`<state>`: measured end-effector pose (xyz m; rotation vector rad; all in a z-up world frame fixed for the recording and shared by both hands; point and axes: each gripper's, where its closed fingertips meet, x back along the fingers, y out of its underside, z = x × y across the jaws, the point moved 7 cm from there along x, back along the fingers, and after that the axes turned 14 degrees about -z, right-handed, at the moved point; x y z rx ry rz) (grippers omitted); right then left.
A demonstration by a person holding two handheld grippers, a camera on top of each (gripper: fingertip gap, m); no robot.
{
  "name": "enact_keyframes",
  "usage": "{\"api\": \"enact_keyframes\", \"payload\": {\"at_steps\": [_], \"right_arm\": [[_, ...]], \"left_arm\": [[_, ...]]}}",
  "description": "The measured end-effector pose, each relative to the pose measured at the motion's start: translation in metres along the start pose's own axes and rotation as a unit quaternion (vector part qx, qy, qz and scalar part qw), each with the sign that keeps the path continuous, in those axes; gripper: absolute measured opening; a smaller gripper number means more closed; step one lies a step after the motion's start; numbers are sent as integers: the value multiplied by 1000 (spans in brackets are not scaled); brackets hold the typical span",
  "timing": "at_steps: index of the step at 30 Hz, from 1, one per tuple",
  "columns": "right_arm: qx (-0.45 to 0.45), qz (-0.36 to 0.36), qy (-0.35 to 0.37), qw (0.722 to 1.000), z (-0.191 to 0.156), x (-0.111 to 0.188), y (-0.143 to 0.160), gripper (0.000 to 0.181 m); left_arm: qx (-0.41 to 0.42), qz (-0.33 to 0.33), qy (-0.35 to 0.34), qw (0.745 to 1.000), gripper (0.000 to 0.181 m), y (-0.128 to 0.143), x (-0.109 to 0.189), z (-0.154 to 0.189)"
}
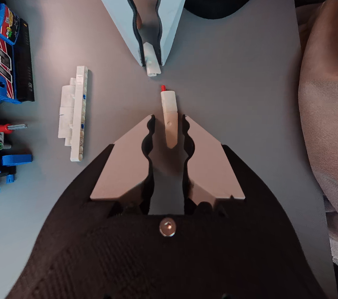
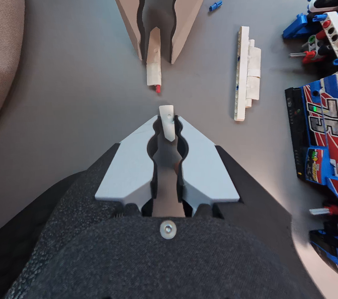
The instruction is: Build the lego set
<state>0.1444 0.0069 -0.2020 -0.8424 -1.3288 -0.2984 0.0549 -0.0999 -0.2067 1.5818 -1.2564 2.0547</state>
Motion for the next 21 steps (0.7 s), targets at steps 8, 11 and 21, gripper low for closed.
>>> {"api": "enact_keyframes", "payload": {"at_steps": [8,11,21], "right_arm": [[-7,6,-3,1000,-10,-3,-7,11],[-24,3,5,1000,-11,-4,-9,11],[-8,2,14,1000,-13,-4,-9,11]], "left_arm": [[10,2,-11,1000,13,1,0,-4],[11,2,-9,1000,12,1,0,-3],[10,3,-7,1000,12,0,-1,-2]]}}
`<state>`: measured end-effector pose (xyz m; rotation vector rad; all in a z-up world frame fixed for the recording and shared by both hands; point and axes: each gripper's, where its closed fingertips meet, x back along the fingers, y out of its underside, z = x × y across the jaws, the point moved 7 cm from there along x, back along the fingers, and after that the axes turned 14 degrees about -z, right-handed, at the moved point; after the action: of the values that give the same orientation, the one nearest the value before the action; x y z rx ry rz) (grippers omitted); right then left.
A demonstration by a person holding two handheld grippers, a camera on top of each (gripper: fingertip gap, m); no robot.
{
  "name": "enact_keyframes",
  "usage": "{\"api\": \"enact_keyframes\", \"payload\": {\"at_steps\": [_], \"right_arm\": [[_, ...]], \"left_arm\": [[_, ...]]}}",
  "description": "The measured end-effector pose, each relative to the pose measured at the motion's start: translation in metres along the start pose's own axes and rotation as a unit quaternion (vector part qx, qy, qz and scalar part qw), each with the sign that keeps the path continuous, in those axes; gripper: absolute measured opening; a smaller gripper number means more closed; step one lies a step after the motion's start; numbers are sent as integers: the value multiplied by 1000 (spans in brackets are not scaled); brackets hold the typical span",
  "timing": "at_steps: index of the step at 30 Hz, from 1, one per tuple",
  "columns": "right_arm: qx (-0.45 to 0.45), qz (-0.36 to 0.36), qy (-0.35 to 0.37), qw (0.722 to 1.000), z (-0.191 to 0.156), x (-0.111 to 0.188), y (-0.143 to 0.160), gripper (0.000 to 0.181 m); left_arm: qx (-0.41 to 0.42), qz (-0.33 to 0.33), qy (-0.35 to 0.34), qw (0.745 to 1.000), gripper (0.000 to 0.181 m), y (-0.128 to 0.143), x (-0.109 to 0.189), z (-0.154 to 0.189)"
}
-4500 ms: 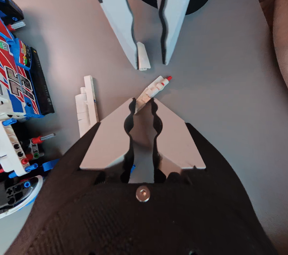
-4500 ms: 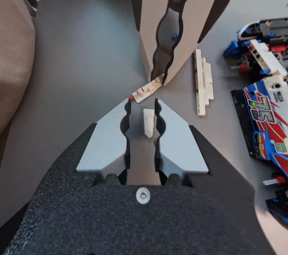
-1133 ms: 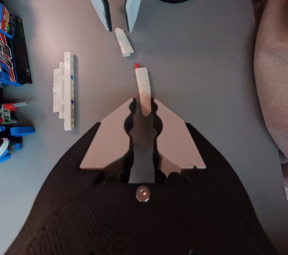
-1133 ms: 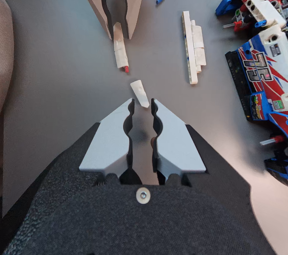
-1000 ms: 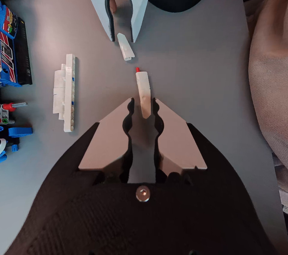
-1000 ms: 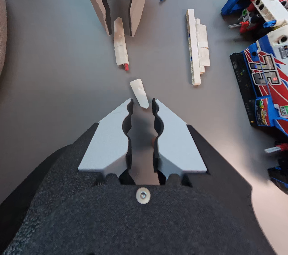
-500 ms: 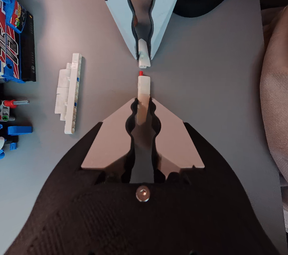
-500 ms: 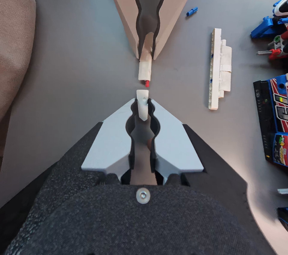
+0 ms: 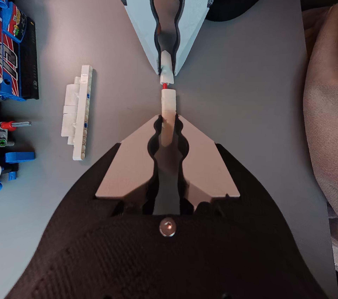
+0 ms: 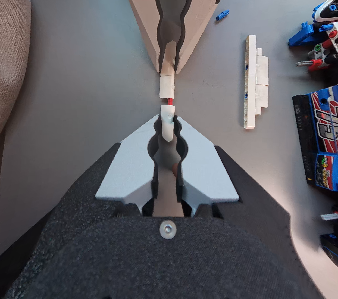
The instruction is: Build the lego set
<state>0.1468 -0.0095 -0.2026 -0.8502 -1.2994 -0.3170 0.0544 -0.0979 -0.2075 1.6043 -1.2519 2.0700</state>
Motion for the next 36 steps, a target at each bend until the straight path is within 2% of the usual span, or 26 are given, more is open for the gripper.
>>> {"api": "enact_keyframes", "payload": {"at_steps": [14,27,36], "right_arm": [[4,11,7,1000,-1,-1,-1,10],[71,24,-13,997,0,-3,-6,9],[68,2,-18,998,1,-3,-9,10]], "left_arm": [[-33,2,-1,999,12,-1,0,-1],[-101,10,27,994,12,-2,-1,-5],[-104,10,26,994,12,-4,-2,-3]]}}
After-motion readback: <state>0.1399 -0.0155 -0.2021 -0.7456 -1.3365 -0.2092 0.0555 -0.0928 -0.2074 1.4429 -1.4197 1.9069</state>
